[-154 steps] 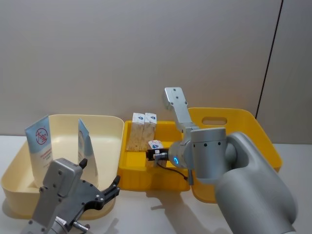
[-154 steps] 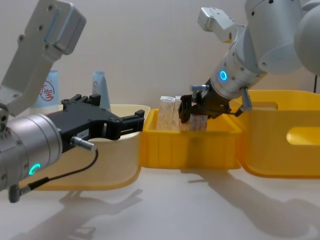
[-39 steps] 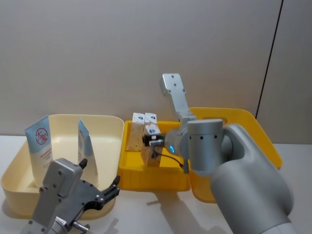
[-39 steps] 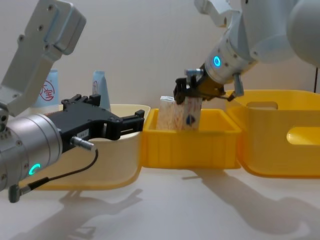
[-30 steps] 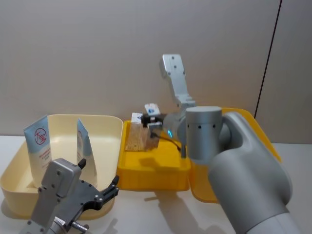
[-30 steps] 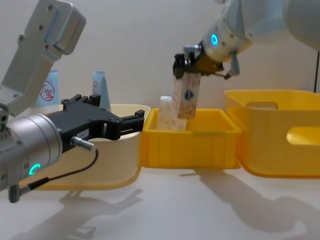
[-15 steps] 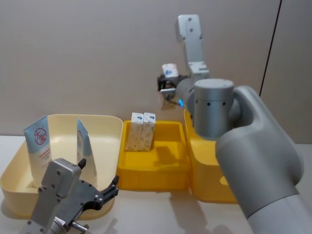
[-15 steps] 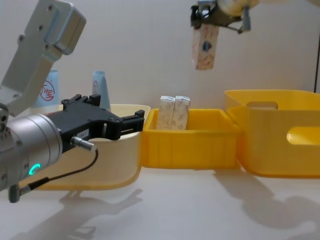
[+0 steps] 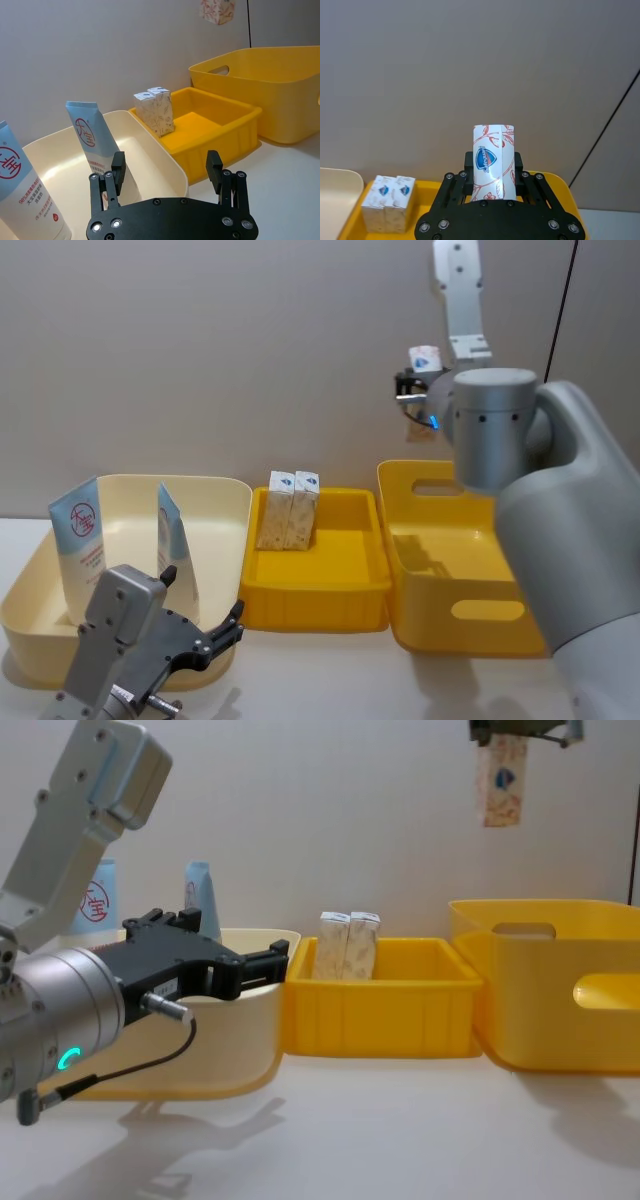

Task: Bimanual collaborative sorting of washing and personal care products

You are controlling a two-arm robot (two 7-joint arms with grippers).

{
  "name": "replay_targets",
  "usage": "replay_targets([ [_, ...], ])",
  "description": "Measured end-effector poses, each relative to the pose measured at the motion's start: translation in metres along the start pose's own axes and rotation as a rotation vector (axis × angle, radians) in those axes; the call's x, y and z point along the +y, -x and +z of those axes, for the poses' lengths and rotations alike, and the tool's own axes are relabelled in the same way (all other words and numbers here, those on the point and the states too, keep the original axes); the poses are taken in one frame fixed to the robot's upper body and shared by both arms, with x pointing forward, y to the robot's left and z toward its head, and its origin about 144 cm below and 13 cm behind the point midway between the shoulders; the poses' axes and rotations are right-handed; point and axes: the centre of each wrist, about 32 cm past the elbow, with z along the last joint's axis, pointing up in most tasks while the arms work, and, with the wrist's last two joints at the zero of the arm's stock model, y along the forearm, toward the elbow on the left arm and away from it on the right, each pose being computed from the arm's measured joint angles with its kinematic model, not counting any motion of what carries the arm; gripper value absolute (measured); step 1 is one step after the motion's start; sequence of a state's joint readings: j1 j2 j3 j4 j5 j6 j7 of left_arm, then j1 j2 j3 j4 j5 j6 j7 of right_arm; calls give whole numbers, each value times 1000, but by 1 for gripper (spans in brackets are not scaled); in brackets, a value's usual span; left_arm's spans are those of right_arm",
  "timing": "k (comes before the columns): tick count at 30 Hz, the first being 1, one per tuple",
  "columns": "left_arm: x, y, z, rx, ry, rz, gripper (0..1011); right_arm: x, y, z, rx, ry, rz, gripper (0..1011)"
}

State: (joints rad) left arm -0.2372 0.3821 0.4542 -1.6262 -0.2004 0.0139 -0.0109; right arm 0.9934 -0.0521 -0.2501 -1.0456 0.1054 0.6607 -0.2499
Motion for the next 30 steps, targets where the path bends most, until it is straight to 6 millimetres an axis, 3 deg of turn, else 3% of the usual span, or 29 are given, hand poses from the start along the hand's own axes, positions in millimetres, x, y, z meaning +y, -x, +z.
replay_targets([
  [9,0,0,0,0,0,0,1003,10,-23,2,-26,94,-54,425],
  [24,0,0,0,0,0,0,1003,22,-45,1,-46,199,-86,898],
  [30,0,0,0,0,0,0,1003,24,-48,1,-48,214,-90,1001],
])
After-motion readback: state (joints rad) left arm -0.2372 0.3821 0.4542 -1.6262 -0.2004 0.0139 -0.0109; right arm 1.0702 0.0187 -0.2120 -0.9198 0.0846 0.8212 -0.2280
